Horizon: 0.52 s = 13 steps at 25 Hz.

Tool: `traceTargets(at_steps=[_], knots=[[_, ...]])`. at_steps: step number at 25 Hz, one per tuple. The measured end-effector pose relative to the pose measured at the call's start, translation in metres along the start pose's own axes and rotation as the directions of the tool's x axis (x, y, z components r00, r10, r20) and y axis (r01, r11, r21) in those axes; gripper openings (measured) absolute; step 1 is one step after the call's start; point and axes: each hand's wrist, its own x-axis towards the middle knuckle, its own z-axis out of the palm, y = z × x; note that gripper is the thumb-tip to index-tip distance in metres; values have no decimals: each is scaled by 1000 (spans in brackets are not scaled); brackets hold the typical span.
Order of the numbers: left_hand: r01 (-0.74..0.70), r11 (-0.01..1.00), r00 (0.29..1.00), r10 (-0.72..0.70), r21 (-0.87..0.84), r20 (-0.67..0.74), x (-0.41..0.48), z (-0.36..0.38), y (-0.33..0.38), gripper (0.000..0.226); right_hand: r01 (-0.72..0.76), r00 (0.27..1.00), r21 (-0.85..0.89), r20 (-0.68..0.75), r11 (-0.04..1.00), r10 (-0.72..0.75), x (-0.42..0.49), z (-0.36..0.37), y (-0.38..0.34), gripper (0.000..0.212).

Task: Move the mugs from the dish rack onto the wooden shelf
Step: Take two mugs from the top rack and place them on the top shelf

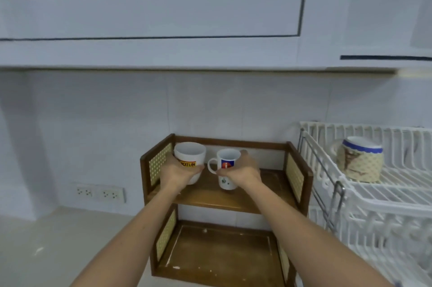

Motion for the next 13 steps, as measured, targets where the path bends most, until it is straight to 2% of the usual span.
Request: traceTargets(at_steps=[5, 9, 11, 13], knots=[[24, 998, 998, -21, -58, 57, 12, 3, -21, 76, -12, 1000, -38, -28, 999, 11, 10, 19, 6, 67], [23, 996, 990, -10, -89, 143, 18, 2, -29, 79, -38, 999, 5, -28, 999, 38, 9, 20, 9, 66], [8, 995, 983, 11, -103, 181, 17, 2, -25, 76, -51, 999, 9, 7, 999, 51, 5, 12, 5, 68], [-26, 997, 983, 38, -68, 180, 12, 3, -18, 78, -56, 993, 2, 108, 998, 56, -8, -6, -6, 73]])
